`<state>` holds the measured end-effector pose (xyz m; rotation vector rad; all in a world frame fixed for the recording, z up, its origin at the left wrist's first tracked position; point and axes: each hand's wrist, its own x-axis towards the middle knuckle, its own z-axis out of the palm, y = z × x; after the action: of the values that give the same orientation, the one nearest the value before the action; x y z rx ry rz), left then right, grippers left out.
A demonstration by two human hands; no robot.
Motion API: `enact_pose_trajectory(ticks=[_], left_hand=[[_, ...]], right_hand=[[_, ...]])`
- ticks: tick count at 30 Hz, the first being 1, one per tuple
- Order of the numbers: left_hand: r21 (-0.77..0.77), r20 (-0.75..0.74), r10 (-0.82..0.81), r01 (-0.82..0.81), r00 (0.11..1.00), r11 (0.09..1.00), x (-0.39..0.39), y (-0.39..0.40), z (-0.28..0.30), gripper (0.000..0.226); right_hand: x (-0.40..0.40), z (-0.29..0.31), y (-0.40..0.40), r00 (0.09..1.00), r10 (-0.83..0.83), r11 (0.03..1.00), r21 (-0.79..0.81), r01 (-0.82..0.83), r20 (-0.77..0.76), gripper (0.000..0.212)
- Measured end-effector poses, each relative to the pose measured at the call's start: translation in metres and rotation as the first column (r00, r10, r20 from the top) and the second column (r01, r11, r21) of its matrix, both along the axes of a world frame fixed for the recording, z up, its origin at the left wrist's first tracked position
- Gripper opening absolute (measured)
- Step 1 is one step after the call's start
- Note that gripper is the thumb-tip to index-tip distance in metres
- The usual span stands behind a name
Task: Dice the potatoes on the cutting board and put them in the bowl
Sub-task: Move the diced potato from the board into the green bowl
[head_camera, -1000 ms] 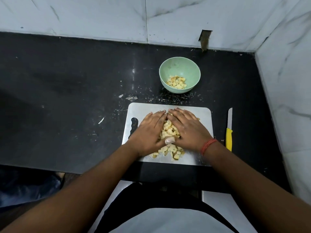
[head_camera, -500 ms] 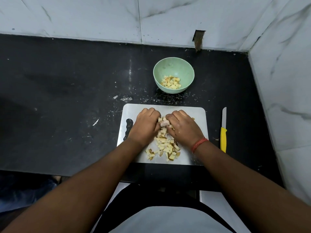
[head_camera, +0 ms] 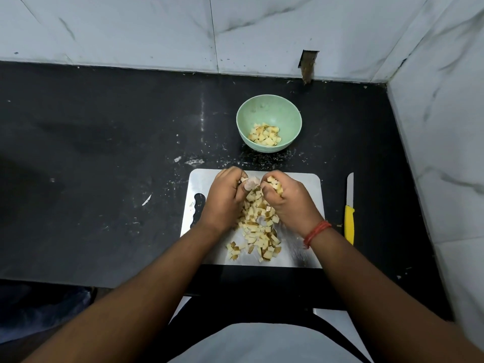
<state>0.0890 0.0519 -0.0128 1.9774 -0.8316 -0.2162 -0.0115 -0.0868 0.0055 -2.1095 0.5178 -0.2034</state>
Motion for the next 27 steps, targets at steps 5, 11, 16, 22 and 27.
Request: enact_pose_trajectory(ticks=[5,11,16,22,27], left_hand=[[-0.117,-0.174,0.040,-0.061,0.984,0.991,-0.002,-0.019,0.017,0.054],[-0.225,-0.326,0.084,-0.163,0.942,0.960,0.033,-0.075,0.072,0.048],[0.170,-0.303,0.201,-0.155,0.932,0.973,0.084,-0.122,0.086,0.056],[0.192,-0.557,0.186,-0.092,0.809,0.977,0.099,-0.121,0.091,0.069],[0.094,-0.620,0.154,-0.122,0.770,0.988,0.105,-0.120,0.087,0.057]], right_hand=[[0.006,0.015,-0.003,0.990,-0.131,0.891,0.444,0.098,0.043,0.016],[0.062,0.066,-0.031,0.934,-0.345,0.617,0.771,0.155,0.088,0.017],[0.133,0.070,-0.080,0.970,-0.230,0.935,0.261,0.241,-0.075,0.015],[0.154,0.059,-0.103,0.926,-0.033,0.968,-0.244,-0.064,-0.376,0.020],[0.152,0.049,-0.097,0.993,-0.039,0.906,-0.423,-0.013,-0.115,0.017]])
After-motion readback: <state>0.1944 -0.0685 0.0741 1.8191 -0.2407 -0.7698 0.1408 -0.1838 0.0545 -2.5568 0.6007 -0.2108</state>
